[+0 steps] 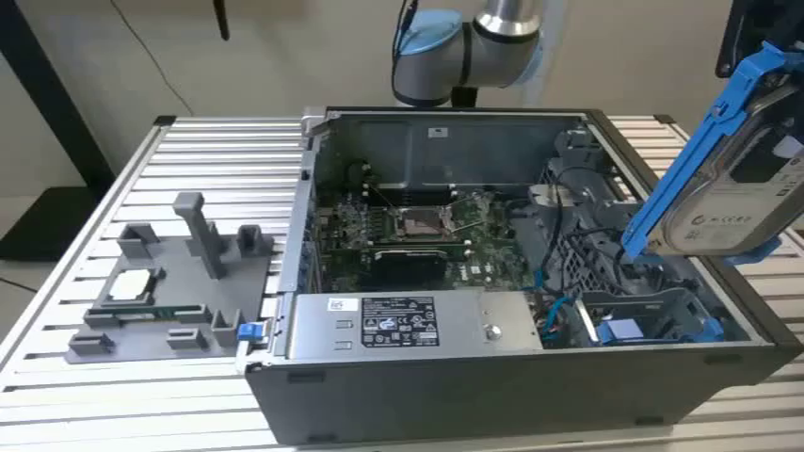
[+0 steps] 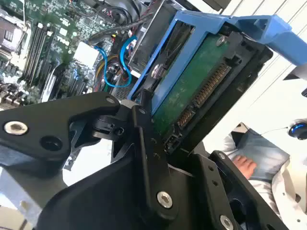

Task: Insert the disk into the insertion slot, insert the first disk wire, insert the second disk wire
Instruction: 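Insert the disk into the insertion slot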

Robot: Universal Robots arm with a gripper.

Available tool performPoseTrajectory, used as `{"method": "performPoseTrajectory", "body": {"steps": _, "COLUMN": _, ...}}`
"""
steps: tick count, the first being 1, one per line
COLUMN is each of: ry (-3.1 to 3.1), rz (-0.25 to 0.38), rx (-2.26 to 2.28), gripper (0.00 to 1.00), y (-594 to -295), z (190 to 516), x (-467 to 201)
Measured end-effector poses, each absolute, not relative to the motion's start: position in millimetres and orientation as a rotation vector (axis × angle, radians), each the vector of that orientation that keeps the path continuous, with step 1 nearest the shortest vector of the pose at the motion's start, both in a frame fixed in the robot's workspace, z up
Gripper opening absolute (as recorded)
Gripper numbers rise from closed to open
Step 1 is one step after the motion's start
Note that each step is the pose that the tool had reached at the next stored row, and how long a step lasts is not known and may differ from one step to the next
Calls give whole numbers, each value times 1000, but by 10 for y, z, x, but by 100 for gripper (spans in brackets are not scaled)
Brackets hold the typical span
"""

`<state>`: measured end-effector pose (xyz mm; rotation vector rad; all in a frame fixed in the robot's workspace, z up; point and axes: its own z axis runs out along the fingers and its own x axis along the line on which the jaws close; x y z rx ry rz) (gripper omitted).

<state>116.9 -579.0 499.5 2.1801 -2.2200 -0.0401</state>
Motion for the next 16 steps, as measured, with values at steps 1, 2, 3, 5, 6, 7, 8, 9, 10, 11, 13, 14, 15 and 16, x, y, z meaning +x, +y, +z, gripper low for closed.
{"method": "performPoseTrajectory", "body": {"steps": 1, "ry": -2220, "rz": -40, "rx": 2180, "gripper": 100, "y": -5790, "z": 4995, "x": 1169}}
{"method": "performPoseTrajectory", "body": {"steps": 2, "ry": -2220, "rz": -40, "rx": 2180, "gripper": 100, "y": -5790, "z": 4995, "x": 1169}}
{"method": "performPoseTrajectory", "body": {"steps": 3, "ry": -2220, "rz": -40, "rx": 2180, "gripper": 100, "y": -5790, "z": 4995, "x": 1169}}
{"method": "performPoseTrajectory", "body": {"steps": 5, "ry": -2220, "rz": -40, "rx": 2180, "gripper": 100, "y": -5790, "z": 4995, "x": 1169}}
{"method": "performPoseTrajectory", "body": {"steps": 6, "ry": -2220, "rz": -40, "rx": 2180, "gripper": 100, "y": -5790, "z": 4995, "x": 1169}}
{"method": "performPoseTrajectory", "body": {"steps": 7, "ry": -2220, "rz": -40, "rx": 2180, "gripper": 100, "y": -5790, "z": 4995, "x": 1169}}
{"method": "performPoseTrajectory", "body": {"steps": 8, "ry": -2220, "rz": -40, "rx": 2180, "gripper": 100, "y": -5790, "z": 4995, "x": 1169}}
{"method": "performPoseTrajectory", "body": {"steps": 9, "ry": -2220, "rz": -40, "rx": 2180, "gripper": 100, "y": -5790, "z": 4995, "x": 1169}}
{"method": "performPoseTrajectory", "body": {"steps": 10, "ry": -2220, "rz": -40, "rx": 2180, "gripper": 100, "y": -5790, "z": 4995, "x": 1169}}
{"method": "performPoseTrajectory", "body": {"steps": 11, "ry": -2220, "rz": -40, "rx": 2180, "gripper": 100, "y": -5790, "z": 4995, "x": 1169}}
{"method": "performPoseTrajectory", "body": {"steps": 13, "ry": -2220, "rz": -40, "rx": 2180, "gripper": 100, "y": -5790, "z": 4987, "x": 1172}}
{"method": "performPoseTrajectory", "body": {"steps": 14, "ry": -2220, "rz": -40, "rx": 2180, "gripper": 100, "y": -5789, "z": 4980, "x": 1175}}
{"method": "performPoseTrajectory", "body": {"steps": 15, "ry": -2220, "rz": -40, "rx": 2180, "gripper": 100, "y": -5789, "z": 4969, "x": 1179}}
{"method": "performPoseTrajectory", "body": {"steps": 16, "ry": -2220, "rz": -40, "rx": 2180, "gripper": 100, "y": -5791, "z": 4957, "x": 1181}}
